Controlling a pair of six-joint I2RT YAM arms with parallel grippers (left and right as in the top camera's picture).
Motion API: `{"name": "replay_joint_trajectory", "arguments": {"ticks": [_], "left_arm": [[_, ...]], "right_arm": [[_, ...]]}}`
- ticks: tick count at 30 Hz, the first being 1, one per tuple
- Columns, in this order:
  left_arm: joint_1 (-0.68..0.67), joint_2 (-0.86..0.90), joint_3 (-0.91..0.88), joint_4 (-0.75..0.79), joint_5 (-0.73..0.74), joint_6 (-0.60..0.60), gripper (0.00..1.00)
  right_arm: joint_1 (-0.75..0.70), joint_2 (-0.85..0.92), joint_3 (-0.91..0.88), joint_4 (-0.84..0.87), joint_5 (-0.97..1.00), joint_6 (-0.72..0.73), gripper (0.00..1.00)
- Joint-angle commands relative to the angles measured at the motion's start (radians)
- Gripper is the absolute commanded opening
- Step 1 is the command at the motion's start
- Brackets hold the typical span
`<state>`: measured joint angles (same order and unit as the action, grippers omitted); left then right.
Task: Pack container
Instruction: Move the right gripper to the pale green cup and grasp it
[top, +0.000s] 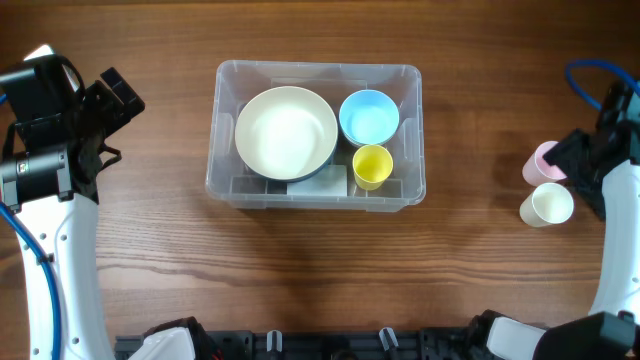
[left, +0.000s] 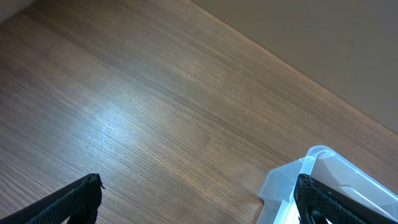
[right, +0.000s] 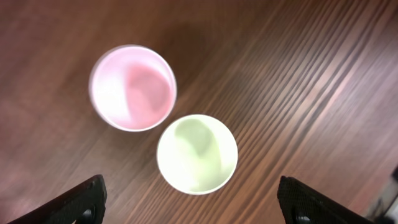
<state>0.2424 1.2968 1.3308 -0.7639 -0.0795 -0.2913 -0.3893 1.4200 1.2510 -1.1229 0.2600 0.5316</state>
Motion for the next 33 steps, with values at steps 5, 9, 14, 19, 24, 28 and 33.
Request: {"name": "replay_joint_trajectory", "arguments": {"ticks": [5,9,14,19,24,28,33], "left_arm": [[0.005,-0.005,0.011,-0.001,0.011,-0.009,1.00],[0.005,-0.005,0.011,-0.001,0.011,-0.009,1.00],[0.005,-0.005,0.011,-0.001,0.011,-0.009,1.00],[0.005,-0.005,0.011,-0.001,0.011,-0.009,1.00],[0.005,-0.005,0.011,-0.001,0.011,-0.009,1.00],[0.005,-0.005,0.011,-0.001,0.011,-0.009,1.00],[0.005,-0.005,0.011,-0.001,0.011,-0.009,1.00]], "right_arm": [[-0.076,-0.004,-0.147,0.087,-0.134,0.057,0.88],[-0.113,-0.004,-0.211,0.131,-0.143,0.081,0.84],[-0.153,-0.004,-0.316,0.208,-0.161,0.082,0.77],[-0.176,-0.004,-0.409,0.310,-0.169,0.079,0.68],[-0.176,-0.004,-0.412,0.334,-0.169,0.076,0.14],[-0.176,-0.004,-0.412,0.341,-0.178,0.078,0.04],[-0.175,-0.004,-0.413,0.341,-0.203,0.069,0.04]]}}
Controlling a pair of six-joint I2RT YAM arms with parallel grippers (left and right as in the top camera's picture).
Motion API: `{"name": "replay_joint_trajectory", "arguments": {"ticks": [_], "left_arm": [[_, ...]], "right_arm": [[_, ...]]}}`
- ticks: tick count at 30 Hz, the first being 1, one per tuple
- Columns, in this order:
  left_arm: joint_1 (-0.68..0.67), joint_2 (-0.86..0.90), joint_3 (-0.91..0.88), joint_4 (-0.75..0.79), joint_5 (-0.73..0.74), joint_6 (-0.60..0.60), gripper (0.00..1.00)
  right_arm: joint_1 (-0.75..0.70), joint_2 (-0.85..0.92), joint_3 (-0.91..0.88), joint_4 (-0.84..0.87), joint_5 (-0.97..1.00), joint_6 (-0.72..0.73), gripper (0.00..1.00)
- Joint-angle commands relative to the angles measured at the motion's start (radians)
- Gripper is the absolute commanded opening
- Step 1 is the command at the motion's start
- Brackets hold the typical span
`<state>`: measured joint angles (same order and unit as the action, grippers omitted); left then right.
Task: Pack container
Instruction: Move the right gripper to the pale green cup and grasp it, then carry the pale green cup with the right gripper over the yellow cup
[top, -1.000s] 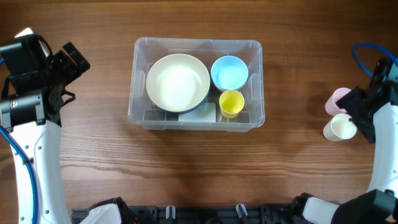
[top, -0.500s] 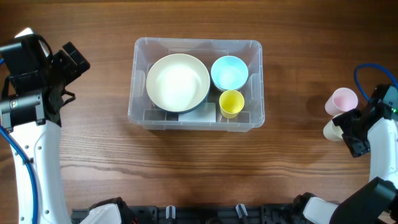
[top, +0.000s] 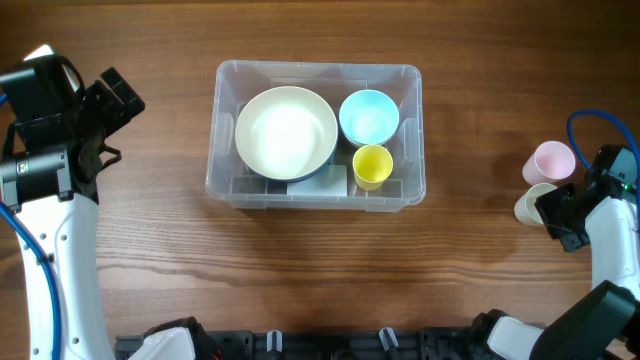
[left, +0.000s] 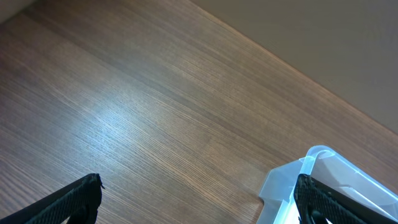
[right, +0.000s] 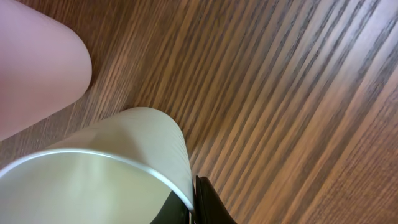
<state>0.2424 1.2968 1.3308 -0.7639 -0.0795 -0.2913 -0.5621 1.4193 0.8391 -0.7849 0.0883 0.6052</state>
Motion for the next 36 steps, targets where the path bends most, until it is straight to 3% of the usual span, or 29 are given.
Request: {"name": "replay_joint_trajectory", "arguments": {"ticks": [1,8,13,16,22,29,36], "left_arm": [[0.005,-0.005,0.011,-0.001,0.011,-0.009,1.00],[0.005,-0.005,0.011,-0.001,0.011,-0.009,1.00],[0.005,-0.005,0.011,-0.001,0.011,-0.009,1.00],[0.005,-0.005,0.011,-0.001,0.011,-0.009,1.00],[0.005,-0.005,0.011,-0.001,0.011,-0.009,1.00],[0.005,-0.005,0.011,-0.001,0.011,-0.009,1.00],[0.005,-0.005,0.011,-0.001,0.011,-0.009,1.00]], "right_arm": [[-0.003,-0.004,-0.001,0.000,-0.039,-0.010,0.04],[0.004,-0.104,0.012,-0.001,-0.220,-0.207,0.04],[0.035,-0.322,0.047,0.003,-0.383,-0.244,0.04],[0.090,-0.478,0.103,0.024,-0.492,-0.302,0.04],[0.258,-0.641,0.272,0.037,-0.485,-0.303,0.04],[0.435,-0.587,0.346,0.051,-0.481,-0.431,0.04],[0.573,-0.367,0.346,0.022,-0.459,-0.539,0.04]]}}
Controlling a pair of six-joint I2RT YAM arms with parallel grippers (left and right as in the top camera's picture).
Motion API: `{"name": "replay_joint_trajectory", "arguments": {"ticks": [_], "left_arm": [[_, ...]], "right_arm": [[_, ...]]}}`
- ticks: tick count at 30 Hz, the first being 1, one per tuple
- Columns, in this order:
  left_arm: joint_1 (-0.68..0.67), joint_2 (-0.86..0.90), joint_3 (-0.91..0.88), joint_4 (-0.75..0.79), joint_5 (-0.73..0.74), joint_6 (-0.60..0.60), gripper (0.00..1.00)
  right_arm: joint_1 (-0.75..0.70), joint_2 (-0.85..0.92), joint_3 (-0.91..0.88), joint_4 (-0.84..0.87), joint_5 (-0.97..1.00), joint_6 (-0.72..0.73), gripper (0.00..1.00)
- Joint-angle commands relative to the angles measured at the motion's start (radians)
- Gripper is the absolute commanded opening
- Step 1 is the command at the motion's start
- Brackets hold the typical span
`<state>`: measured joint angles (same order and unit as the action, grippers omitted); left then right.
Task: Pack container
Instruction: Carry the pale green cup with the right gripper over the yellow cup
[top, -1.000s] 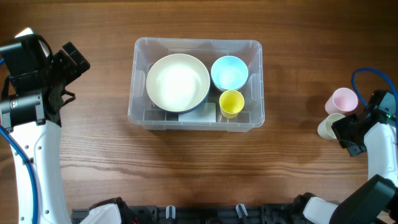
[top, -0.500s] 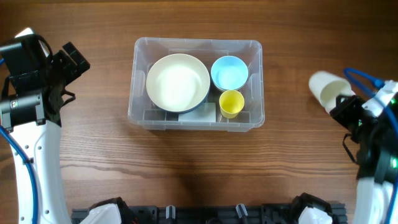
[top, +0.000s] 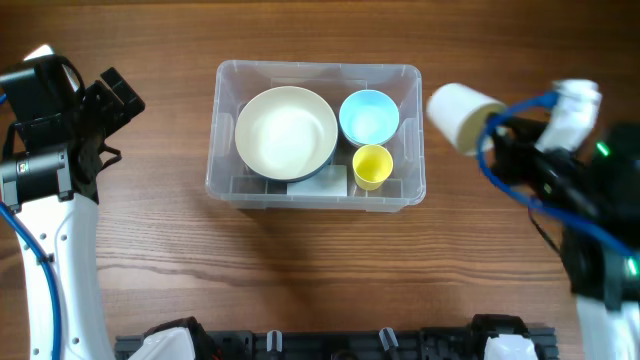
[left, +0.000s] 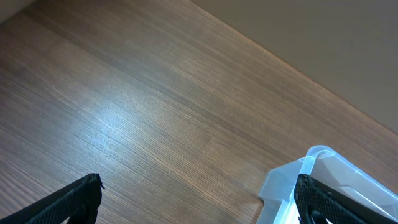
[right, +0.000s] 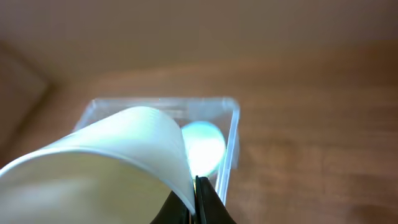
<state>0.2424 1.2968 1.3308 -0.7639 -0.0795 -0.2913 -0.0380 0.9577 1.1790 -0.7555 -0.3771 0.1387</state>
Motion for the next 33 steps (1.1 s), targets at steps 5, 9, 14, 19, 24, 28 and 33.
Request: {"name": "replay_joint_trajectory", "arguments": {"ticks": [5,9,14,19,24,28,33], "left_arm": [[0.005,-0.005,0.011,-0.001,0.011,-0.009,1.00],[0.005,-0.005,0.011,-0.001,0.011,-0.009,1.00],[0.005,-0.005,0.011,-0.001,0.011,-0.009,1.00],[0.005,-0.005,0.011,-0.001,0.011,-0.009,1.00],[0.005,-0.005,0.011,-0.001,0.011,-0.009,1.00],[0.005,-0.005,0.011,-0.001,0.011,-0.009,1.00],[0.005,-0.005,0.011,-0.001,0.011,-0.009,1.00]], "right_arm": [[0.132,0.238,0.007,0.019,0.012,-0.073,0.04],[0.204,0.303,0.007,0.053,0.048,-0.071,0.05],[0.340,0.337,0.007,0.053,0.298,-0.085,0.04],[0.429,0.341,0.007,0.036,0.488,-0.113,0.04],[0.456,0.349,0.007,0.031,0.490,-0.092,0.04],[0.457,0.369,0.007,-0.001,0.487,-0.024,0.04],[0.457,0.385,0.007,-0.021,0.428,0.000,0.04]]}}
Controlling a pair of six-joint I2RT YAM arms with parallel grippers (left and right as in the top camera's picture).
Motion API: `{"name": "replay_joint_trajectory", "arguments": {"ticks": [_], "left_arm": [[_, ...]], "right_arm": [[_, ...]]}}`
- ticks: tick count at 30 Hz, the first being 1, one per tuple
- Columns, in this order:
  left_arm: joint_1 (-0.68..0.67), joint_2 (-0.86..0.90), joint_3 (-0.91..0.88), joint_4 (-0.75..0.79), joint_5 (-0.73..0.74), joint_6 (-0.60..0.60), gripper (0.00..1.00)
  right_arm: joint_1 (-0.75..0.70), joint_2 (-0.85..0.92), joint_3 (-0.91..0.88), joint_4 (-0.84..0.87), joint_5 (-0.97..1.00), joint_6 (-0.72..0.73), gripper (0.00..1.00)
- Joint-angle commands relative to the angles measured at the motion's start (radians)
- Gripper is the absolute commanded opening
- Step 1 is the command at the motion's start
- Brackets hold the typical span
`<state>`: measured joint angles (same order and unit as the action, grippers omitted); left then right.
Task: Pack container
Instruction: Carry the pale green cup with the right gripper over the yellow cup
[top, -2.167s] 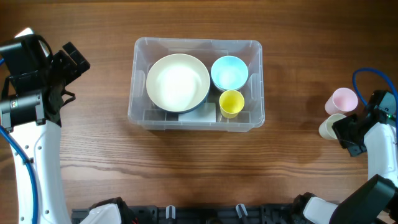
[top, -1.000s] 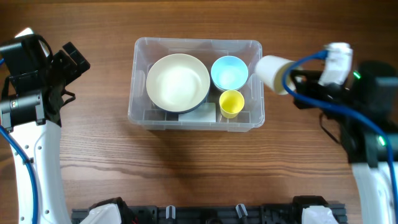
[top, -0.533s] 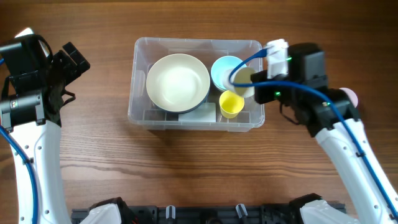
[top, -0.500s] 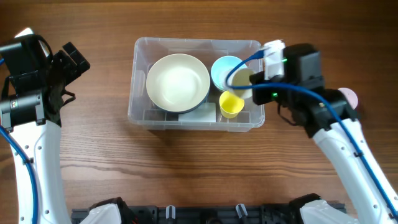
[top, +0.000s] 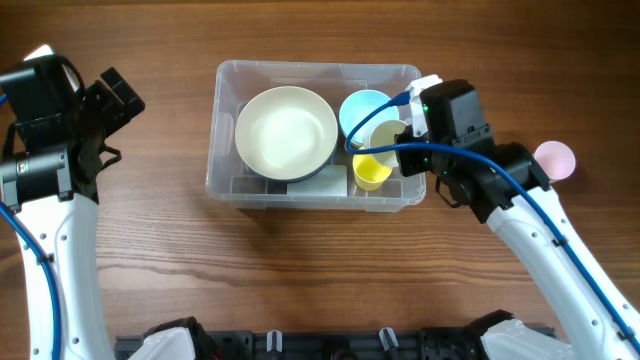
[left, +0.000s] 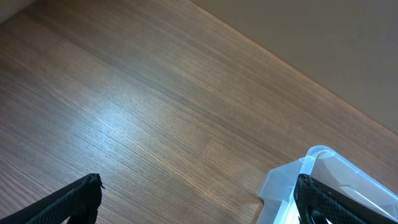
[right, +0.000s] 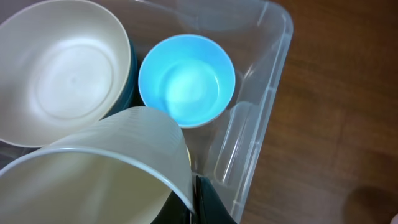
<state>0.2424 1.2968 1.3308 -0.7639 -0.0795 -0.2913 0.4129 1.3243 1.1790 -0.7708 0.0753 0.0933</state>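
Note:
A clear plastic container (top: 220, 150) holds a large cream bowl (top: 286, 132), a light blue bowl (top: 362, 105) and a yellow cup (top: 368, 172). My right gripper (right: 194, 202) is shut on the rim of a pale cream cup (right: 99, 168), held over the container's right side above the yellow cup. From the right wrist view the blue bowl (right: 186, 79) and cream bowl (right: 65, 71) lie just below. A pink cup (top: 554, 157) stands on the table to the right. My left gripper (left: 198, 198) hangs open at the far left, with a container corner (left: 317, 171) showing.
Under the cream bowl sits a darker bowl with a flat pale item (top: 318, 182) at the container's front. The wooden table (top: 300, 270) spreads around the box. The right arm's blue cable (top: 500, 165) loops over the container's right wall.
My right gripper has moved left and down with the cream cup, from beside the container's right edge to inside its right side over the yellow cup. The left arm has not moved.
The cream and pink cups stood together at the table's right with my right gripper open above them. Then the gripper was shut on the cream cup's rim. Then it held the cup raised near the container, and now over the yellow cup. The pink cup stayed.

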Motion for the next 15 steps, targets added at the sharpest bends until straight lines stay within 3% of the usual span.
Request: {"name": "replay_joint_trajectory", "arguments": {"ticks": [1,15], "left_arm": [[0.005,-0.005,0.011,-0.001,0.011,-0.009,1.00],[0.005,-0.005,0.011,-0.001,0.011,-0.009,1.00]], "right_arm": [[0.006,0.019,0.007,-0.006,-0.034,0.051,0.04],[0.006,0.090,0.009,-0.034,-0.054,0.146,0.04]]}}
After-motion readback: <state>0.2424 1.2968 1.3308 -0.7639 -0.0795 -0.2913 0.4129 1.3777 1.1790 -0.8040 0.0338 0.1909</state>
